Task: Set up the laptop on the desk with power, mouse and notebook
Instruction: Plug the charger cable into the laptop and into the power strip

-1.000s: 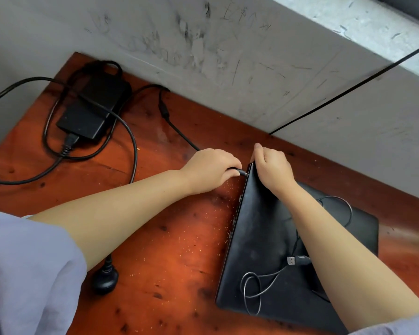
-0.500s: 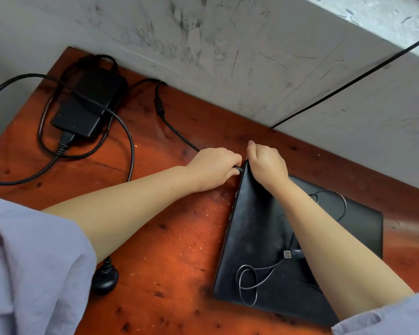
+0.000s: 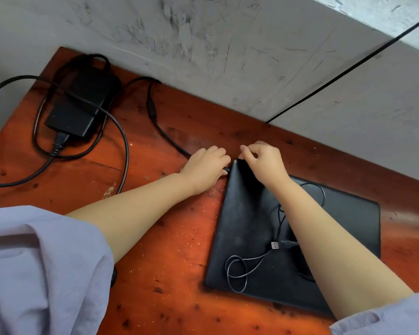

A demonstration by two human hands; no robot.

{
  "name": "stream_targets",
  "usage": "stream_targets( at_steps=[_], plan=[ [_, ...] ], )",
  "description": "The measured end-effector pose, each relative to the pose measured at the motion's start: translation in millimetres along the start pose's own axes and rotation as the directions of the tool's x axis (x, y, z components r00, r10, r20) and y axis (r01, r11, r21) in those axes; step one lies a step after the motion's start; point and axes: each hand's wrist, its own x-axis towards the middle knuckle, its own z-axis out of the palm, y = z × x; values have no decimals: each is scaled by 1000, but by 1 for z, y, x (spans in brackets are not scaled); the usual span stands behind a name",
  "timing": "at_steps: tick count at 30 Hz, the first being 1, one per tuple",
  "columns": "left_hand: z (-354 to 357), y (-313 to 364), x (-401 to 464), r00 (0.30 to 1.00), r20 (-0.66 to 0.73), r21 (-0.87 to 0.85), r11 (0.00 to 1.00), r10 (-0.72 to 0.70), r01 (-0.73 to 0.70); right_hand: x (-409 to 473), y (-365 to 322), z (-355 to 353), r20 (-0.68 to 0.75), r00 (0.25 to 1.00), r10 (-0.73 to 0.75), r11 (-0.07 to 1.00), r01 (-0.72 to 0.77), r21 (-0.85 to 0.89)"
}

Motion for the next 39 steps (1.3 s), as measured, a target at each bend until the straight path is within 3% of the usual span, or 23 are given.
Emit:
stream_targets(
  at_steps=[7,11,14,18,20,24,31,34,36,39],
  plan=[
    [-18,5,-12,989,107,-24,994,-103,107,-18,-13,-12,84,993,79,991,-69,-111],
    [-46,-2,-62,990,-35,-73,988,-138,135,-41,-48,-8,83,996,15,993,-5,-119],
    [-68,-23,-120,956,-151,-199,955,-253,221,-65,-90,14,177,979,-103,985,125,-118],
    [-84,-54,-205,858,-309,-286,900,-411,329,-107,-147,62,397,869,-296,936,347,-62],
    [-84,-66,-243,811,-353,-296,878,-466,376,-127,-170,88,490,823,-288,924,373,-83],
    [-65,-83,-302,715,-360,-310,799,-600,515,-154,-195,126,574,816,-62,969,188,-162],
    [-13,-83,-354,512,-272,-231,572,-815,787,-162,-201,140,683,728,54,974,113,-198],
    [0,-81,-359,427,-260,-258,488,-866,834,-151,-213,134,712,702,26,1000,-6,-31],
    [5,-81,-359,425,-278,-236,490,-861,839,-143,-229,132,733,678,-52,982,-98,160],
    [5,-84,-359,418,-310,-231,494,-854,838,-129,-258,138,698,683,-216,940,-47,337]
  ],
)
